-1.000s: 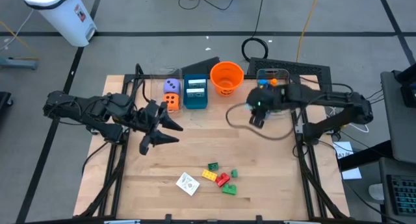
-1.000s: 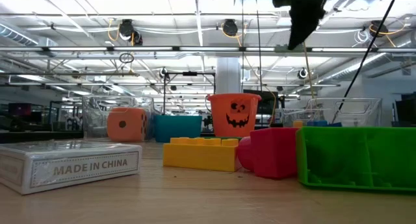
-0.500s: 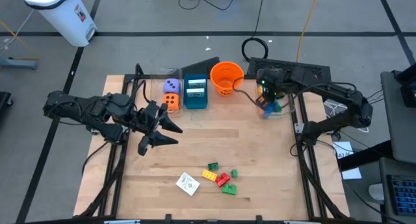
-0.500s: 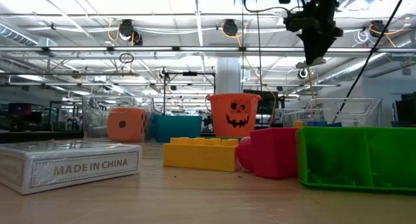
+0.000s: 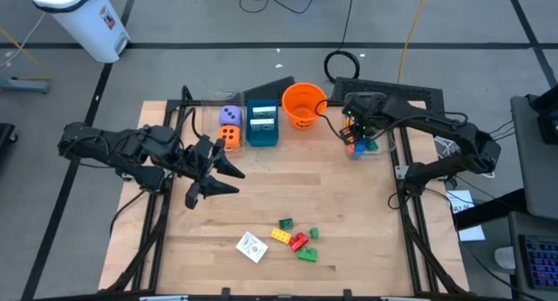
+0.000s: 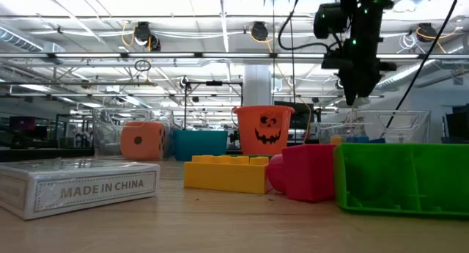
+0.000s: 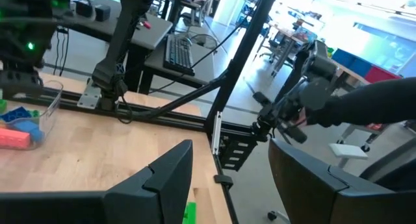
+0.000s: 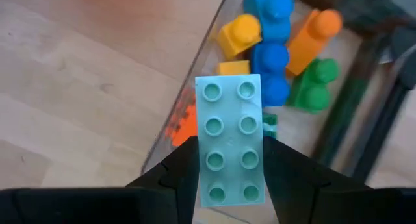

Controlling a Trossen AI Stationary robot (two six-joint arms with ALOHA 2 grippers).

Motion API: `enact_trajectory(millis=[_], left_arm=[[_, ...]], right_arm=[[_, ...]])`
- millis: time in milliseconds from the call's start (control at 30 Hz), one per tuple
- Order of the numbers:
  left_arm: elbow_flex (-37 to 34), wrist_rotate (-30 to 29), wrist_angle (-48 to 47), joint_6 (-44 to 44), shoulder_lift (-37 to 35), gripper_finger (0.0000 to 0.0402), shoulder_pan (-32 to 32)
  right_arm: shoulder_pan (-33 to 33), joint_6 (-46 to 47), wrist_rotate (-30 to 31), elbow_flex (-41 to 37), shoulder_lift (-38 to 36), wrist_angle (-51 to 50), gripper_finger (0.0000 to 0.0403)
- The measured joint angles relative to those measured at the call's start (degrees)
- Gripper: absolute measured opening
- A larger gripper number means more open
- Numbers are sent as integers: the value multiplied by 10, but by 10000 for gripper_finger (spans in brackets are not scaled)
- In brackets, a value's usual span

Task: Pick & Place Toys
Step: Put the light blue game piece into the right transparent bin

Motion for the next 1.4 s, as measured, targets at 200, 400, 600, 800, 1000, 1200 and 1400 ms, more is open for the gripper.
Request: enact_trajectory(millis=[200,400,600,800,1000,1200,1400], left_arm=[[0,-3,0,4,0,212,0],[0,-4,0,4,0,212,0],[0,-4,1,12,0,212,0],[0,-8,2,21,0,212,0],[0,-25,3,29,0,212,0],[0,-25,3,26,0,212,0],[0,-25,3,15,0,212,0]], right_arm=[[-18,35,-40,-75,5,74,141],[-38,46,-57,-122,5,117,141],[-64,46,-57,-135,5,144,141],[-87,46,-56,-136,7,168,141],[-90,45,-56,-136,30,176,141],[-90,42,-56,-136,50,184,141],[-90,41,-44,-136,50,198,141]])
